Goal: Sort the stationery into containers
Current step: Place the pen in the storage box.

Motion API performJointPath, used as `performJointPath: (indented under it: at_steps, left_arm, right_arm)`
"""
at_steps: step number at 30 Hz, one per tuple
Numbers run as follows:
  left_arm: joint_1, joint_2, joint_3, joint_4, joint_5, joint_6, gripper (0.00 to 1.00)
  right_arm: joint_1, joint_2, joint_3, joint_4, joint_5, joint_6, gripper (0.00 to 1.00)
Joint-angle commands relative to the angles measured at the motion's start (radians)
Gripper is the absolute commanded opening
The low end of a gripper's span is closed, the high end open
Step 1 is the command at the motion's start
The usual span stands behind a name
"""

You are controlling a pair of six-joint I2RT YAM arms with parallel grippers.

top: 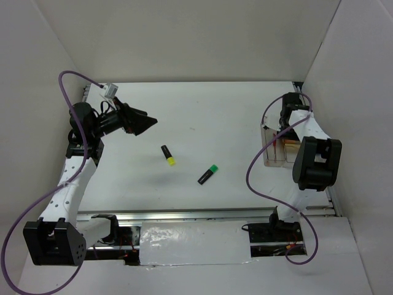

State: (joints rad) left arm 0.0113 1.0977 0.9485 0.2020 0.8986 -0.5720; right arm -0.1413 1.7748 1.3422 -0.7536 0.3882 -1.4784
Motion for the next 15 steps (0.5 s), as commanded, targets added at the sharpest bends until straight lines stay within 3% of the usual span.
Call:
performJointPath:
  at_steps: [1,6,8,10,15]
  left_arm:
    - [-0.002,-0.01,-0.001,0.036,0.016,0.04,0.99]
    - [-0.031,-0.012,0.007,-0.007,0.008,0.063,0.99]
    - [-0.06,-0.001,0.024,-0.065,-0.001,0.13,0.98]
    - [-0.097,0.007,0.048,-0.186,-0.036,0.248,0.93]
    - [-0.256,0.074,0.065,-0.361,-0.168,0.365,0.86]
  right_arm:
    - [0.009,0.002,0.0,0.051,0.018,0.0,0.59]
    - [0.008,-0.014,0.043,0.027,-0.017,0.038,0.56]
    - [0.02,-0.028,0.104,-0.071,-0.075,0.093,0.54]
    - [0.032,-0.06,0.222,-0.15,-0.213,0.205,0.53]
    - [0.06,-0.173,0.42,-0.323,-0.547,0.557,0.52]
